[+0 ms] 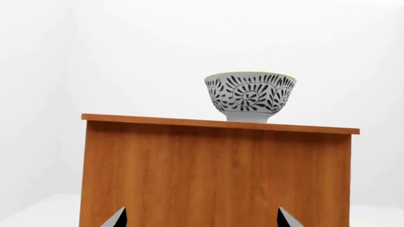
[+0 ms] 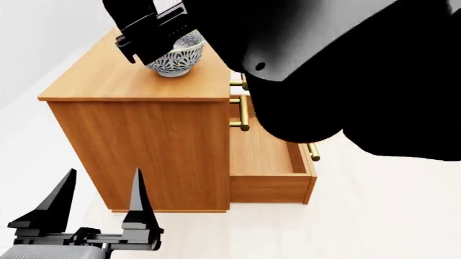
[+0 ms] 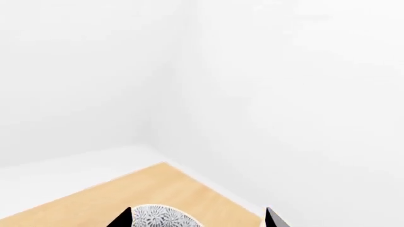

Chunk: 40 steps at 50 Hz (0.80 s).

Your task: Put the bowl on top of the cabinet.

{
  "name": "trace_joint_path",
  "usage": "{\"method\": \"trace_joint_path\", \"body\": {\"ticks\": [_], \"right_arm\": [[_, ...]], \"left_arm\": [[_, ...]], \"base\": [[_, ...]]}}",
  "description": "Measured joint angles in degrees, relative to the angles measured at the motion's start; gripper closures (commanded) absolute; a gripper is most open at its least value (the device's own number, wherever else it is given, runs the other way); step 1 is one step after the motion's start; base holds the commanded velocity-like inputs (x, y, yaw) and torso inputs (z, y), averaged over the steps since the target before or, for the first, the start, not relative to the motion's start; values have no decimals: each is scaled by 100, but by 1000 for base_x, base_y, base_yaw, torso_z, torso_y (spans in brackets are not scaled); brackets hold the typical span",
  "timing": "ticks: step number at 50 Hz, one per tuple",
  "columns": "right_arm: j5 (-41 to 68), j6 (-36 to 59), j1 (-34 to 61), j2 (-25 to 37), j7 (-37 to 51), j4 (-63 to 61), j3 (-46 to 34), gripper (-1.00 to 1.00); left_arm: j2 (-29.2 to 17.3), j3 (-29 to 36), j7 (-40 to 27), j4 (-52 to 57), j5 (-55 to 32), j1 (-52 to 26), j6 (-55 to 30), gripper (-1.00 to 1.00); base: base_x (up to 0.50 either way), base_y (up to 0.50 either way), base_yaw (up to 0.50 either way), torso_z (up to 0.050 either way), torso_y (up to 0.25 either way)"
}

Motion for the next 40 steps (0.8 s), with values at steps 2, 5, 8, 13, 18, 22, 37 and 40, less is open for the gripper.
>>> {"method": "trace_joint_path", "body": {"ticks": [2, 5, 8, 13, 18, 22, 37, 40], "right_arm": [[-56, -50, -72, 135, 76, -142, 7, -100], [-128, -117, -167, 342, 191, -349, 21, -100], [-188, -171, -245, 559, 312, -568, 39, -100], [-265, -212, -313, 944, 557, -959, 70, -100], [-312, -230, -361, 1357, 774, -1360, 104, -100], [-336, -238, -396, 1673, 919, -1661, 129, -100], [-536, -348, -650, 2720, 1420, -2729, 188, -100], [-643, -400, -767, 2899, 1533, -2941, 177, -100]], "left_arm": [[2, 10, -1, -4, 8, -5, -3, -100], [2, 24, -5, -4, 19, -11, -12, -100], [2, 36, -10, -3, 28, -16, -20, -100], [0, 48, -21, -1, 42, -22, -31, -100], [-6, 54, -35, 10, 47, -37, -54, -100], [-8, 62, -41, 5, 45, -67, -79, -100], [-15, 81, -57, -22, 58, -112, -95, -100], [-14, 92, -60, -22, 71, -108, -91, -100]], "base": [[0, 0, 0, 0, 0], [0, 0, 0, 0, 0], [0, 0, 0, 0, 0], [0, 0, 0, 0, 0], [0, 0, 0, 0, 0], [0, 0, 0, 0, 0], [0, 0, 0, 0, 0], [0, 0, 0, 0, 0]]}}
